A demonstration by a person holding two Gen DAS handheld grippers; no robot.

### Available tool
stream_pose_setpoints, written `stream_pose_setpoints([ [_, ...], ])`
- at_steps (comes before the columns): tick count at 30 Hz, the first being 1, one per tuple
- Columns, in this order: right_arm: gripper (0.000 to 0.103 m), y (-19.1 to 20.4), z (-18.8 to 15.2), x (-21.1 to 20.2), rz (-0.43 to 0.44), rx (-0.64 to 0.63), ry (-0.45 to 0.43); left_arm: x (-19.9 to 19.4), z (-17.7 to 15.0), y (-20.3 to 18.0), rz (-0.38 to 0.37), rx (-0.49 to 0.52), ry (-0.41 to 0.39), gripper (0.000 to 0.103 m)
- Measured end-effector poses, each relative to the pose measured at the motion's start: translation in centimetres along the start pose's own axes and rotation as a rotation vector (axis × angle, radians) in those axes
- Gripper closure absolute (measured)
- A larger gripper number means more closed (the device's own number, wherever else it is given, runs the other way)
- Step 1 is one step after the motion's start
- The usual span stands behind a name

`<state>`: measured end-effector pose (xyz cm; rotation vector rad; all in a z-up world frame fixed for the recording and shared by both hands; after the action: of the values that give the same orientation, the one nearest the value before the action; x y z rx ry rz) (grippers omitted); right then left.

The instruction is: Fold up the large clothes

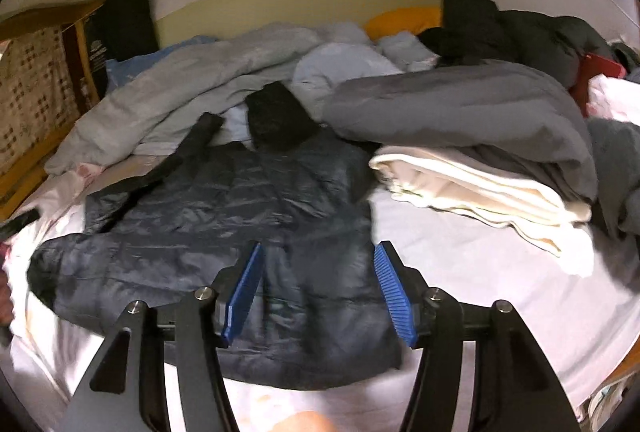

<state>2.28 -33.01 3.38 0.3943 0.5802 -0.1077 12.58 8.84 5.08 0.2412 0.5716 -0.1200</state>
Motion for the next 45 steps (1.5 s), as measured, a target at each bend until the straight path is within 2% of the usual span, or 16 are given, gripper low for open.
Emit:
stream_pose_setpoints([
  [3,0.034,2.9,0.8,0.0,0.04,-0.027,0.012,0.9,1.7,1.0,-0.002,0.004,-0.015,0.008],
  [7,0.034,7.7,1.9,1.7,0.096,-0.048,0.063,2.5,1.0,2.4,-0.005,-0.008,-0.025,0.008],
  [9,0.034,10.8,2.3,3.7,0.142,-0.034,0.126,4.1,-0.8,3.2,-0.012,-0.036,0.02,0.008],
  [12,0.034,16.4,2.1,7.8,0.236,0.012,0.261,6.6,-2.9,5.7,0.069,-0.073,0.142,0.009],
  [15,0.034,23.1,1.3,13.2,0.32,0.055,0.398,6.8,-3.6,8.5,0.043,-0.192,0.141,0.009],
  [17,0.035,26.6,0.1,16.9,0.327,0.061,0.457,6.3,-3.7,9.9,0.067,-0.221,0.127,0.009],
  [20,0.038,30.3,-1.7,22.5,0.291,0.054,0.513,6.2,-4.0,10.9,0.078,-0.238,0.118,0.009],
  [22,0.039,31.8,-3.1,26.3,0.265,0.081,0.555,6.9,-4.4,10.6,0.027,-0.246,0.137,0.009],
  [24,0.046,32.7,-4.4,29.2,0.248,0.108,0.595,8.0,-4.6,9.4,-0.035,-0.224,0.165,0.009],
  [26,0.048,33.2,-5.0,30.9,0.246,0.119,0.61,9.0,-4.8,8.1,-0.051,-0.179,0.193,0.012],
  [28,0.057,33.6,-5.8,32.3,0.245,0.12,0.629,9.8,-4.9,6.6,-0.061,-0.131,0.212,0.014],
  [32,0.099,34.0,-6.6,32.8,0.253,0.081,0.655,11.3,-5.1,4.5,-0.12,-0.113,0.245,0.018],
  [36,0.1,33.9,-6.0,29.0,0.271,-0.009,0.591,11.8,-5.6,4.1,-0.124,-0.105,0.274,0.023],
  [38,0.1,33.4,-6.3,26.1,0.302,-0.014,0.609,11.7,-5.8,4.2,-0.125,-0.105,0.285,0.024],
  [44,0.1,29.7,-9.3,19.9,0.269,0.006,0.663,11.2,-6.7,4.2,-0.113,-0.086,0.305,0.025],
  [45,0.097,29.1,-9.9,19.5,0.272,0.015,0.683,11.0,-6.7,4.1,-0.111,-0.083,0.304,0.025],
])
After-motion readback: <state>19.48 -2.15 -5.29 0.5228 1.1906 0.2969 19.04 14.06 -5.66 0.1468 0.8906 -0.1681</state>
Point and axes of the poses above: each gripper's, at about its wrist camera, not at the fingertips, and x roughly the way its jaws point, y to its left, z to its top, the point moved 8 cm from there along x, roughly the way its jaws point, and after that the axes turned 14 degrees about x, right-handed, at the moved point
